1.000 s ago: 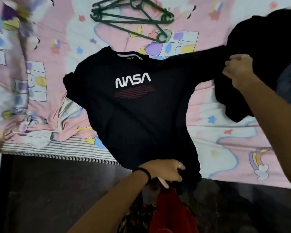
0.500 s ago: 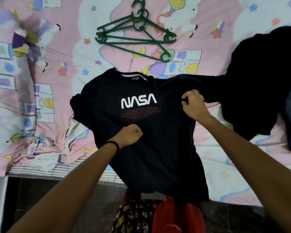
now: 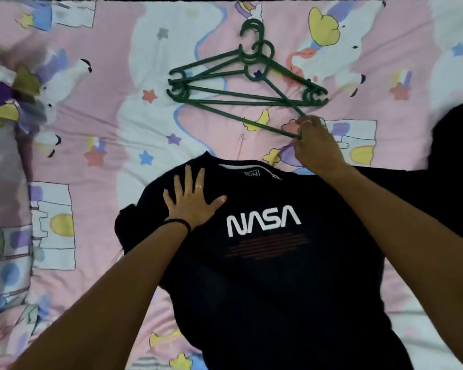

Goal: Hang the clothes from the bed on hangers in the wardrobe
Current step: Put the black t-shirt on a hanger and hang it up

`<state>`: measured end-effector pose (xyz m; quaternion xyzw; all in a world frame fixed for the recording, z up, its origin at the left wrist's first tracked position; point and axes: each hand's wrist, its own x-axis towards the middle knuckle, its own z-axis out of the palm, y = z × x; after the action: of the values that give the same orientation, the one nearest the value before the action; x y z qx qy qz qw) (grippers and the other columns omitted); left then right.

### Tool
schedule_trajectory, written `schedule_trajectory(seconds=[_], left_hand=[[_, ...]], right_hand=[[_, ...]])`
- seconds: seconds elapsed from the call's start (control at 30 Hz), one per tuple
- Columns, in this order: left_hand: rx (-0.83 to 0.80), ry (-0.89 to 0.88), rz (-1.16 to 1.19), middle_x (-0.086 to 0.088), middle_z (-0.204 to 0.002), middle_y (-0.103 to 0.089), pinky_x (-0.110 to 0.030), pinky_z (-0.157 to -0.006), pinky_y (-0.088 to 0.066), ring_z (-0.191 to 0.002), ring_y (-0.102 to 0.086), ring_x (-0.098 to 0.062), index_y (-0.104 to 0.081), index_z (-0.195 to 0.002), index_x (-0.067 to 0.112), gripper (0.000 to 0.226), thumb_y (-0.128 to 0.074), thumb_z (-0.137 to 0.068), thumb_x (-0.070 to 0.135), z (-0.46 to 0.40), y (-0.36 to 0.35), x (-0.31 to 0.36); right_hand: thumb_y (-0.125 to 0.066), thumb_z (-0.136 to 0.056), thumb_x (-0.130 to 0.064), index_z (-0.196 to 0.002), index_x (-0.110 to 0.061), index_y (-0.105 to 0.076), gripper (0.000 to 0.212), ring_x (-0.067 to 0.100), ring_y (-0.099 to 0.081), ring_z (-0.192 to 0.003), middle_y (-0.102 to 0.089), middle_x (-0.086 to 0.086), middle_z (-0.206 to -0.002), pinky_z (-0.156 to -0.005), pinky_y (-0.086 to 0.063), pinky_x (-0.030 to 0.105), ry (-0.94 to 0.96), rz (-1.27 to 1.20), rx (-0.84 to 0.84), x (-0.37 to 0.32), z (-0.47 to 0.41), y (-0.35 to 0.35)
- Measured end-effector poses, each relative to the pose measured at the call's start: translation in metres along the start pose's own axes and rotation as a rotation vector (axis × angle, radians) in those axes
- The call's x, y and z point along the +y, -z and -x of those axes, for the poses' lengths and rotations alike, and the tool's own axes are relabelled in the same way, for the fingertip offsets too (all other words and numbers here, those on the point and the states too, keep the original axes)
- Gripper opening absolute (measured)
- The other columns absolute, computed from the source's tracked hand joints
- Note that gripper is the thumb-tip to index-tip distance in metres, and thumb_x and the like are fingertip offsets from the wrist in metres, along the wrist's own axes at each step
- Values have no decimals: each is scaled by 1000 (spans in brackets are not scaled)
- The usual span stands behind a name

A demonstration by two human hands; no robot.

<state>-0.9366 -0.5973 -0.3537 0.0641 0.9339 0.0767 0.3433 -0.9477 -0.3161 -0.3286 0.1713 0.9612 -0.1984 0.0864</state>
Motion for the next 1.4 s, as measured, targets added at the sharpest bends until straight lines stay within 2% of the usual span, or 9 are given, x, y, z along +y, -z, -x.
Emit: schedule_trajectory(seconds=[0.13,0.2,0.37,0.6,0.77,0.9,1.07,1.23,1.4], left_hand=[[-62,-49,-2,9,-144,48,-56,-109,18,-137,38,-22,31,-141,41,90,-28,-84,78,-14,-24,-16],[-79,-62,-2,10,-137,54,-57,-107,21,-134,42,-22,35,-138,41,90,-26,-83,79,-19,-26,-19],[-145,-81,-8,9,-130,59,-58,-104,24,-130,47,-23,40,-132,40,90,-23,-82,80,-24,-25,-21],[-174,-94,14,6,-136,57,-58,-103,26,-129,49,-24,39,-135,39,93,-25,-82,80,-26,-25,-23],[-183,-103,27,6,-135,57,-58,-103,26,-127,50,-23,38,-137,39,94,-26,-82,80,-27,-23,-24],[-161,-104,34,6,-139,54,-58,-105,24,-131,46,-24,36,-139,39,95,-27,-81,81,-23,-20,-24],[201,-140,-53,-4,-159,6,-59,-111,-7,-144,-5,-30,14,-150,35,93,-38,-84,75,-7,-15,-16],[432,-248,-159,-6,-143,-29,-46,-96,-30,-121,-36,-27,-9,-150,42,63,-36,-95,59,-21,2,-6],[439,-230,-112,-7,-122,-44,-42,-87,-40,-110,-48,-27,-48,-131,20,39,-34,-101,41,-34,19,12]], right_hand=[[-40,-96,-17,-141,1,-35,48,45,-45,-122,-35,23,-143,-95,-39,49,-48,121,-11,-11,-33,-18],[-27,-94,-26,-134,2,-44,51,42,-40,-126,-37,22,-142,-97,-40,52,-79,117,-49,-9,-42,-26],[-52,-94,-14,-137,-5,-38,46,43,-42,-122,-45,20,-133,-98,-35,50,-197,72,28,-20,-48,-26],[-45,-82,10,-134,-2,-35,54,45,-50,-110,-42,20,-133,-83,-42,46,-136,-11,45,-42,-50,-22],[-48,-93,-30,-120,-14,-53,31,36,-59,-101,-63,16,-111,-87,-49,42,-111,-175,73,-72,-62,-5],[-40,-99,-35,-120,-25,-56,29,36,-61,-92,-65,14,-107,-77,-47,38,-28,-99,120,-83,-51,12],[-36,-103,-27,-119,-14,-54,27,40,-59,-92,-66,16,-102,-69,-40,40,61,136,286,-65,18,35],[-44,-100,-22,-115,-9,-57,24,45,-62,-86,-67,21,-104,-67,-39,40,-5,97,379,-19,76,48],[-44,-96,-34,-107,-8,-60,32,42,-64,-80,-68,19,-89,-64,-42,39,-49,72,444,10,102,54]])
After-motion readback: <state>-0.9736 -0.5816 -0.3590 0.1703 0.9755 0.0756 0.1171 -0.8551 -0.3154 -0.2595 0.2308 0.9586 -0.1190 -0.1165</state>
